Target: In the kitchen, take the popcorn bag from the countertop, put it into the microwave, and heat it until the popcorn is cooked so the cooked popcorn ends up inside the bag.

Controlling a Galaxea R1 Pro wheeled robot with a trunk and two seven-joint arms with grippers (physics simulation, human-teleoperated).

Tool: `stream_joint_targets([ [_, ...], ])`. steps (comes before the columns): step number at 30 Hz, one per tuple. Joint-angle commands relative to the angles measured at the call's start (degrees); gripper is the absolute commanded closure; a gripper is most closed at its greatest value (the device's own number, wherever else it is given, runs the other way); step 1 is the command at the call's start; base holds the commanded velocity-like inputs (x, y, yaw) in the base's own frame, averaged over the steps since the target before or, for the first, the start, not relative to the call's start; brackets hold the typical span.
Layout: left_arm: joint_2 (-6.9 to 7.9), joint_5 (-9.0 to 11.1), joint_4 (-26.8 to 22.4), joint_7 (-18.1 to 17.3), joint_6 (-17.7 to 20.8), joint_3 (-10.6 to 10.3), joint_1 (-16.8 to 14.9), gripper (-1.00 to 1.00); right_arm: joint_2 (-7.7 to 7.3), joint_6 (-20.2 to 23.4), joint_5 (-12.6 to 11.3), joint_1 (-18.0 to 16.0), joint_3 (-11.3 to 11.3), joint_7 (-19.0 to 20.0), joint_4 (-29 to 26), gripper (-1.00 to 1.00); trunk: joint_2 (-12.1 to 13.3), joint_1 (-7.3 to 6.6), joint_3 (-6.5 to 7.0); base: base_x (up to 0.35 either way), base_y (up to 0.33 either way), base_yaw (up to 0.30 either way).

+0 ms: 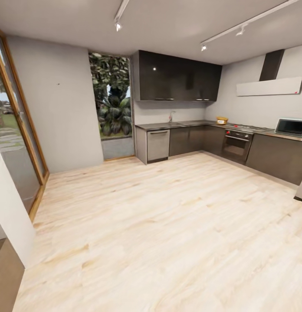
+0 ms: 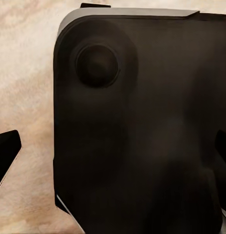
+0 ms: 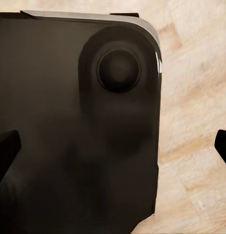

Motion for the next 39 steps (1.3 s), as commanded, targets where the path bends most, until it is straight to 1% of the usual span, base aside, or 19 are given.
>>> stream_joint_targets([
  [1,-0.02,0.34,-0.05,0.05,0.05,0.11,0.0,-1.0,-0.02,-0.21,-0.13,-0.01,-0.18,-0.01,0.01,-1.0,-0.02,0.03,-0.05,0.324,0.074,0.0],
  [9,-0.02,0.32,0.0,0.25,0.06,0.13,0.0,-1.0,-0.09,-0.23,-0.46,-0.01,-0.4,-0.01,0.01,-1.0,-0.02,0.03,-0.05,0.324,0.027,-0.002],
  [11,-0.02,0.31,0.04,0.26,0.13,0.09,0.0,-1.0,-0.12,-0.16,-0.47,-0.01,-0.4,-0.01,0.01,-1.0,-0.02,0.03,-0.05,0.324,0.0,-0.164],
  [19,-0.01,0.3,0.05,0.25,0.14,0.06,0.0,-1.0,-0.14,-0.23,-0.47,-0.01,-0.38,-0.01,0.01,-1.0,-0.02,0.03,-0.05,0.325,0.038,-0.244],
  [39,-0.01,0.39,0.05,0.26,0.06,0.14,0.0,-1.0,-0.06,-0.23,-0.34,-0.01,-0.34,-0.01,0.01,-1.0,-0.02,0.03,-0.05,0.325,0.101,-0.25],
])
